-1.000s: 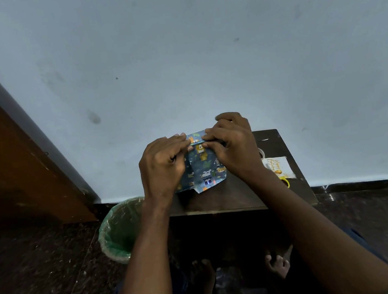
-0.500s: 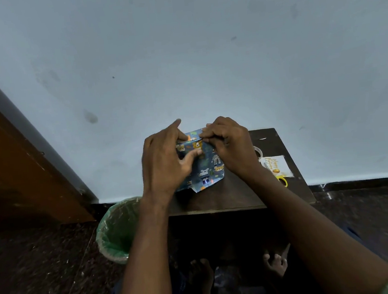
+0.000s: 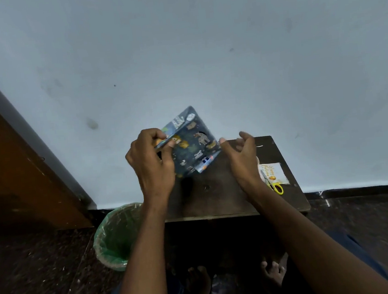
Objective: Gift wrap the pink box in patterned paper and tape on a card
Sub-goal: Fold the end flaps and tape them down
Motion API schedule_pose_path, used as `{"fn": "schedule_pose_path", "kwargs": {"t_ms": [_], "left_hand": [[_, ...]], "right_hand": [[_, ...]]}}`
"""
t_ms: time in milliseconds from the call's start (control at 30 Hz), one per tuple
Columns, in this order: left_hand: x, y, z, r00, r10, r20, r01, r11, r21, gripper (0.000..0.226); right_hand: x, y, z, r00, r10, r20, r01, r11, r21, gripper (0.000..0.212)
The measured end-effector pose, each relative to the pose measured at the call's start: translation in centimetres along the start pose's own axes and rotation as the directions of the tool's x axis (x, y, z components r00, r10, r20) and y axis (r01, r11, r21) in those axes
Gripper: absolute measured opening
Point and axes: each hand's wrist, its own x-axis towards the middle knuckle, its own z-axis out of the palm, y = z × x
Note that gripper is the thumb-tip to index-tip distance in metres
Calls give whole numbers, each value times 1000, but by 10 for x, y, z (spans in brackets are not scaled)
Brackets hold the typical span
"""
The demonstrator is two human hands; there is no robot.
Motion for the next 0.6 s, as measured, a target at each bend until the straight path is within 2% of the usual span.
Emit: {"fn": "schedule_pose_path", "kwargs": {"t_ms": [67, 133, 167, 233, 300, 333, 433, 533, 600], "left_hand": [[-2, -5, 0, 986, -167, -24, 159, 968, -195, 23], [-6, -11, 3, 945, -327, -34, 289, 876, -386, 19], [-8, -14, 5, 914, -403, -43, 340, 819, -462, 18], [-11, -22, 11, 822, -570, -17, 453, 671, -586, 18], [-16, -28, 17, 711, -700, 58, 564, 520, -642, 20], [-18, -30, 20, 664, -743, 84, 600, 463, -653, 22], [-27, -35, 30, 563, -813, 149, 659, 332, -675, 21], [-41, -41, 45, 461, -848, 260, 715, 182, -675, 16], [-52, -43, 58, 404, -854, 328, 733, 88, -674, 24]], "right_hand": [[4, 10, 3, 987, 147, 70, -150, 987, 48, 97], [6, 18, 6, 953, 276, 129, -292, 948, 129, 115], [6, 21, 7, 934, 320, 156, -343, 926, 158, 116], [3, 20, 6, 912, 343, 225, -387, 903, 190, 92], [2, 17, 6, 914, 307, 264, -376, 886, 271, 60], [2, 16, 6, 927, 273, 258, -349, 880, 323, 51], [1, 10, 5, 974, 167, 153, -216, 887, 408, 44], [5, 7, 1, 988, 155, 25, -147, 865, 480, 65], [6, 4, 2, 985, 171, 14, -146, 789, 597, 87]]}}
